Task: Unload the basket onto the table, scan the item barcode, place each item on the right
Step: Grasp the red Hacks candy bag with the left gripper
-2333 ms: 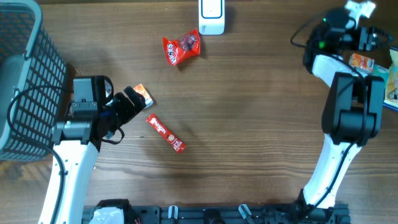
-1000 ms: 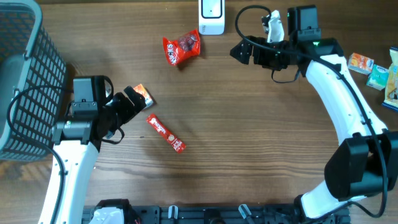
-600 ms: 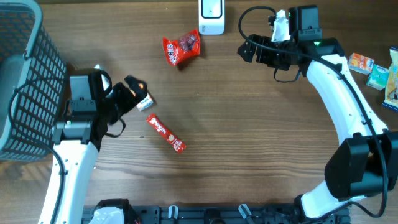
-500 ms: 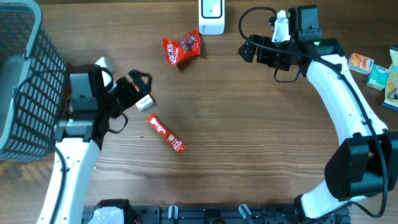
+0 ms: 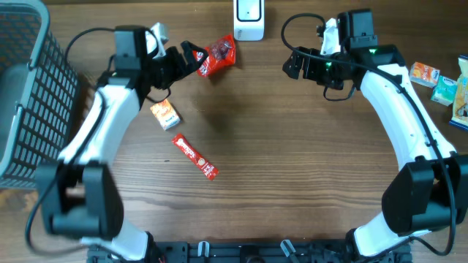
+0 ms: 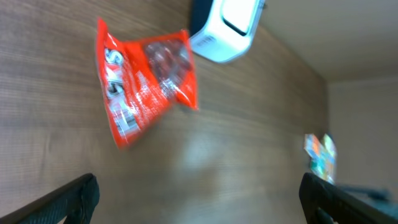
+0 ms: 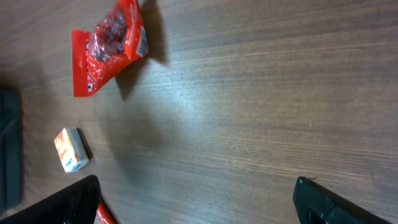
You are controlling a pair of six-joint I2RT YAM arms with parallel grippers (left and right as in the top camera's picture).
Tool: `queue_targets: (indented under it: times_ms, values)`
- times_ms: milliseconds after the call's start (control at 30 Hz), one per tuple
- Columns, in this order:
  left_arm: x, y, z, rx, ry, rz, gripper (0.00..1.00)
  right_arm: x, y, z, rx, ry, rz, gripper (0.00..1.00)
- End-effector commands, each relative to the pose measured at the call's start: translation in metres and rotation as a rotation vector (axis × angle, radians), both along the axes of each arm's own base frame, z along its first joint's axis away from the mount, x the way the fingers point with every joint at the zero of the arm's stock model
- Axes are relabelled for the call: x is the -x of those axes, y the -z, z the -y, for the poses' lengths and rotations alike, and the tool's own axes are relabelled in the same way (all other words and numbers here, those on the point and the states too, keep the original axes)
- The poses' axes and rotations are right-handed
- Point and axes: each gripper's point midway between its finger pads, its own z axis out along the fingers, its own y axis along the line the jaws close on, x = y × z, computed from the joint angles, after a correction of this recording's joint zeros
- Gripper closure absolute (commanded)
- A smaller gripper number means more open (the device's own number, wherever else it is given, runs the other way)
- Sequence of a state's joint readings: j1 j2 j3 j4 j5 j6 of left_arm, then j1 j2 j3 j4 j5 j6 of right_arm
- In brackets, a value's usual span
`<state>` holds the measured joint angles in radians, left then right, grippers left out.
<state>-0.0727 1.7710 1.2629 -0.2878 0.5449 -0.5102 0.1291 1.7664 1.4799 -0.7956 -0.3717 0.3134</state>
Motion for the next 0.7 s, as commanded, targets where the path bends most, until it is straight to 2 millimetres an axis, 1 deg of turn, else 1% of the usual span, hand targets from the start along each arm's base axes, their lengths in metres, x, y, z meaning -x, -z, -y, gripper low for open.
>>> queue_targets:
  times_ms: [0,67,167,333,500,567,633,667]
  values:
    - [-0.023,0.047,-0.007,-0.030,-0.074,-0.060,0.00,0.005,0.010,0.004,0.016,0.009,-0.042,0.00]
    - [-0.031,0.064,-0.006,-0.027,-0.076,-0.061,0.00,0.007,0.011,0.004,0.018,0.008,-0.050,0.00]
    - [-0.037,0.084,-0.005,-0.026,-0.076,-0.069,0.00,0.006,0.010,0.004,0.017,0.009,-0.046,0.00]
    - [-0.040,0.110,0.001,-0.042,-0.098,-0.101,0.00,0.005,0.010,0.004,0.017,0.009,-0.042,0.00]
    - [-0.043,0.119,0.018,-0.046,-0.072,-0.075,0.01,0.005,0.010,0.004,0.017,0.009,-0.043,0.00]
    - [-0.044,0.121,0.028,-0.044,-0.053,-0.061,0.02,0.005,0.010,0.004,0.017,0.009,-0.043,0.00]
    - [-0.044,0.122,0.035,-0.047,-0.042,-0.049,0.06,0.005,0.010,0.004,0.017,0.009,-0.043,0.00]
    - [-0.045,0.123,0.035,-0.058,-0.049,-0.045,0.07,0.005,0.010,0.004,0.017,0.008,-0.043,0.00]
